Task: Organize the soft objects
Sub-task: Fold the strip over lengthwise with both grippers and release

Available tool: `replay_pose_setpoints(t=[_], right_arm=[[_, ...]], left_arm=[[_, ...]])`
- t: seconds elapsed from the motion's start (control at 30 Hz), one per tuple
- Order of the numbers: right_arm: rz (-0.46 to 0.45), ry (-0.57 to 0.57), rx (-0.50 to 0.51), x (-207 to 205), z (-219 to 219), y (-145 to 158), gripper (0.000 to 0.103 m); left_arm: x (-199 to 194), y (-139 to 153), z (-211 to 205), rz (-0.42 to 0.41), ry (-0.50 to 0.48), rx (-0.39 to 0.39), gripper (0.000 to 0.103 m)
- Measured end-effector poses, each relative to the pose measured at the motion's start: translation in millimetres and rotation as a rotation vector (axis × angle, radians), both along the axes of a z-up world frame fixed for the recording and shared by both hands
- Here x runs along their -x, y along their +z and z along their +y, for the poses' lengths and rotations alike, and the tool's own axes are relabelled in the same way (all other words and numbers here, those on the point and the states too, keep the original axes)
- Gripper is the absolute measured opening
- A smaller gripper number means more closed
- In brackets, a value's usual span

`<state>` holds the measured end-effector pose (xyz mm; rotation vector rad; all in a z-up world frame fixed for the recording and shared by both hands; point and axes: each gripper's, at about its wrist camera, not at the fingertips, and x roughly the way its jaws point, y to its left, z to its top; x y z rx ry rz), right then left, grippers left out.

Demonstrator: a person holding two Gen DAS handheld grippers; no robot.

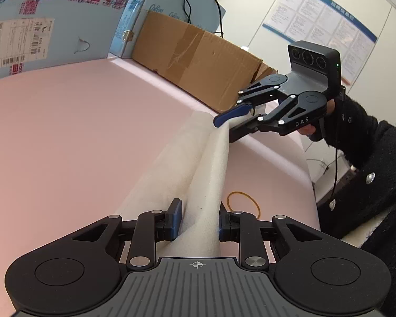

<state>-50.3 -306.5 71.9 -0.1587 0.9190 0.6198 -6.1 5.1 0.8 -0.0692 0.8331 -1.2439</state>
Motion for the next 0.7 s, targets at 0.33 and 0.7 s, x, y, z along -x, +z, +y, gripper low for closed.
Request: replay_pose_setpoints(t=[0.33, 0.7], right_arm=[[-0.026, -0.180, 0.130, -21, 3, -23, 0.052], [-0.078, -0.298, 0.183, -19, -4, -45, 0.053]], left_arm=[[0, 6, 7, 0.027, 0.103, -0.022, 0.024], [31, 4, 81, 0.092, 0.510, 0.046, 0.025]])
